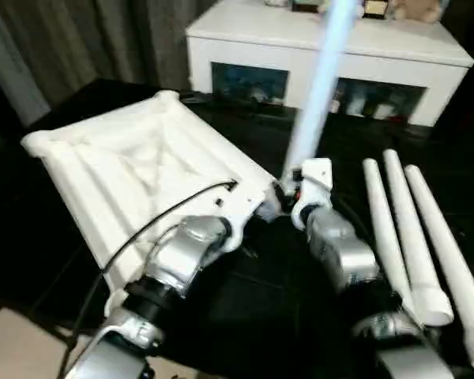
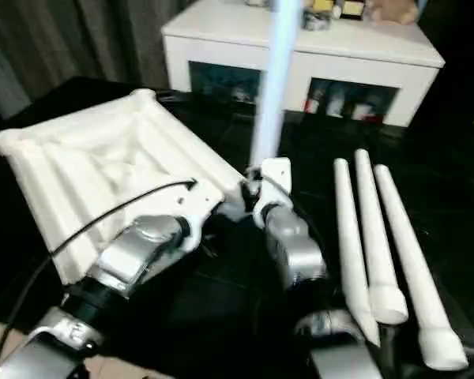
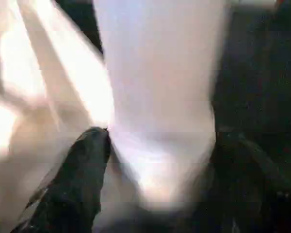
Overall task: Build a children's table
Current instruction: Rotate leg to tighten
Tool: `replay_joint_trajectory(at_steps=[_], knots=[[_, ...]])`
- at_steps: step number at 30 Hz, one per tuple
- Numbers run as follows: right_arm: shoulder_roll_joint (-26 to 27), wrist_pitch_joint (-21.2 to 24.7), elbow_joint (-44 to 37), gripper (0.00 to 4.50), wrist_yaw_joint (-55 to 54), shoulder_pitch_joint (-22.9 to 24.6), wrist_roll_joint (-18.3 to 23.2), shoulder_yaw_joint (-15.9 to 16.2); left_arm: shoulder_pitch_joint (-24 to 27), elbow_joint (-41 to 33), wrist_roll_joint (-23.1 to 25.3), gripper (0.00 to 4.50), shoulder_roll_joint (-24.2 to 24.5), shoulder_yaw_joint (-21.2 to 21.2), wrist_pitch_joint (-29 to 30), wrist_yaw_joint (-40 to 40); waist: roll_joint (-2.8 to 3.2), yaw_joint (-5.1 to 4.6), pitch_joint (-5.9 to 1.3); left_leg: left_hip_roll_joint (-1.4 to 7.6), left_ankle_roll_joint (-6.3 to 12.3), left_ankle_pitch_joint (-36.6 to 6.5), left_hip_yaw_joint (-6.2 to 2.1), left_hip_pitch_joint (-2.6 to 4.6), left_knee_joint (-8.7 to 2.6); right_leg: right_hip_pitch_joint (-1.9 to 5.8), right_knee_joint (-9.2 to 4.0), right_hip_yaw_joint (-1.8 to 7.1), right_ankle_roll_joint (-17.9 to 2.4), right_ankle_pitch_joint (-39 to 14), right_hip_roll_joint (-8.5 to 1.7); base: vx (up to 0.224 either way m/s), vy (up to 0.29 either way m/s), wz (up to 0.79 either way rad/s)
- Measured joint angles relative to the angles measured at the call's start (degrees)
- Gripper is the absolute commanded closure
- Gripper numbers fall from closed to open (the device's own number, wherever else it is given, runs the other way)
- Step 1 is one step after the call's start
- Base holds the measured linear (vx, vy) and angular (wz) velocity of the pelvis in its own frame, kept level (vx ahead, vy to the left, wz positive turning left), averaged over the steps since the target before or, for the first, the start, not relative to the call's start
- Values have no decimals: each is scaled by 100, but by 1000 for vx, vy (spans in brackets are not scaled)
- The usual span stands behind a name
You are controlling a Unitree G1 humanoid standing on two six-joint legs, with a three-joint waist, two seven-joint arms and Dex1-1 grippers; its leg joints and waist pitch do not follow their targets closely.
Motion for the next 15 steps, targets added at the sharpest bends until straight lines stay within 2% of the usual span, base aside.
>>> replay_joint_trajectory(at_steps=[4, 6, 8, 12, 15], knots=[[-322, 120, -343, 44, 539, 118, 102, 136, 131, -267, 29, 450, 321, -88, -141, -286, 5, -35, 3, 1, 2, 1, 0, -9, 0, -23, -4, -3, 0, -3, 0, 0, 0, 0], [-527, 199, -586, 44, 950, 227, 141, 208, 239, -423, 28, 450, 528, -127, -244, -517, 6, -25, 4, 3, 5, 3, 0, -9, -2, -23, -4, -6, -1, -13, 0, 0, 0, 0], [-869, 259, -986, 44, 1558, 417, 215, 352, 357, -667, -10, 450, 777, -181, -300, -858, 7, -8, 6, 4, 18, 9, 0, -13, 0, -27, -6, -8, -1, -22, 0, 0, 0, 0], [-1878, 238, -1869, 44, 3111, 952, 516, 579, 748, -1200, -281, 450, 1511, -232, -628, -1807, 7, 50, 7, 4, 64, 14, 0, -20, -2, -26, -17, -10, 3, -40, 0, 0, 0, 0], [-2163, 171, -2059, 44, 3753, 1109, 597, 714, 925, -1394, -492, 450, 1864, -260, -748, -2407, 12, 75, 9, 6, 62, 15, 0, -14, -4, -25, -10, -12, -3, -45, 0, 0, 0, 0]])
